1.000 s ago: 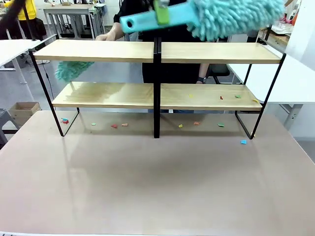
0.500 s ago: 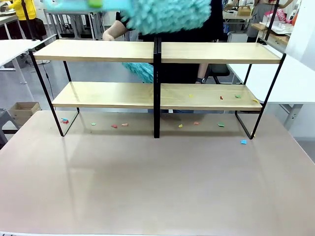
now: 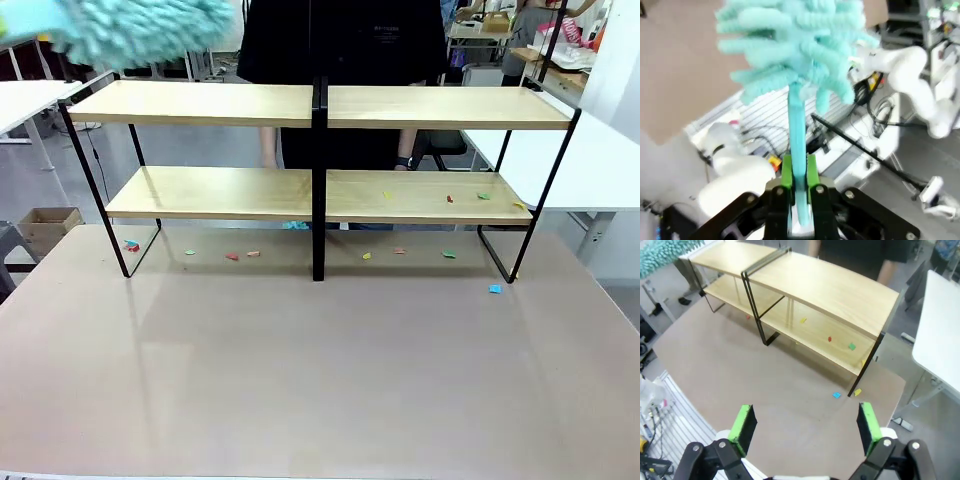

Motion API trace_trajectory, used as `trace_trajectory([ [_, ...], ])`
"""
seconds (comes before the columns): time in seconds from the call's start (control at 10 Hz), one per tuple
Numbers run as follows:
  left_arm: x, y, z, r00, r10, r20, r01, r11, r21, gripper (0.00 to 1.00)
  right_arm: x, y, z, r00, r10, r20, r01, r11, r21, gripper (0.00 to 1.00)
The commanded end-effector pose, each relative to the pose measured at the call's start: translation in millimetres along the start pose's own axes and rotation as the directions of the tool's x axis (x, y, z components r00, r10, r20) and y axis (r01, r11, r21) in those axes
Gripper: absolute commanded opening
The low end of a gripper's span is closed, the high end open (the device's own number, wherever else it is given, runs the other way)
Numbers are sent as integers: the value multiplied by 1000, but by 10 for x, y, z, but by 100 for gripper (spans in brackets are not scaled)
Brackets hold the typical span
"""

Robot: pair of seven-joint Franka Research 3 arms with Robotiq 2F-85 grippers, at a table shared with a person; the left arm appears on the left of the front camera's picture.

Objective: Clean the shelves.
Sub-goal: Clean a randomly selected level of the Shelf with the Duster.

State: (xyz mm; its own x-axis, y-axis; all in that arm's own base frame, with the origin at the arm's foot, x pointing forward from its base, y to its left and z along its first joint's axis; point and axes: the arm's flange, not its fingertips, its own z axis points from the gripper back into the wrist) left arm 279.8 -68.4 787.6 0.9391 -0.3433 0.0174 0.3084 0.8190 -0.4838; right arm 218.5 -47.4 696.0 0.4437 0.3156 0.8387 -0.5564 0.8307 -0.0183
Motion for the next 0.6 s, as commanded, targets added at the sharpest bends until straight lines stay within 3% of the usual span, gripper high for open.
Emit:
trace_trajectory([
  [0.0, -617, 440, -134, 973, 50, 224, -32, 996, -82, 12, 9, 2, 2, 1000, 2, 4, -2, 1000, 4, 100],
  [0.2, -1151, 854, -120, 932, 129, 339, -91, 988, -126, 12, 9, 2, 2, 1000, 2, 4, -2, 1000, 4, 100],
  [0.5, -1388, 1360, -284, 936, 71, 344, 2, 978, -207, 12, 9, 2, 2, 1000, 2, 4, -2, 1000, 4, 100],
])
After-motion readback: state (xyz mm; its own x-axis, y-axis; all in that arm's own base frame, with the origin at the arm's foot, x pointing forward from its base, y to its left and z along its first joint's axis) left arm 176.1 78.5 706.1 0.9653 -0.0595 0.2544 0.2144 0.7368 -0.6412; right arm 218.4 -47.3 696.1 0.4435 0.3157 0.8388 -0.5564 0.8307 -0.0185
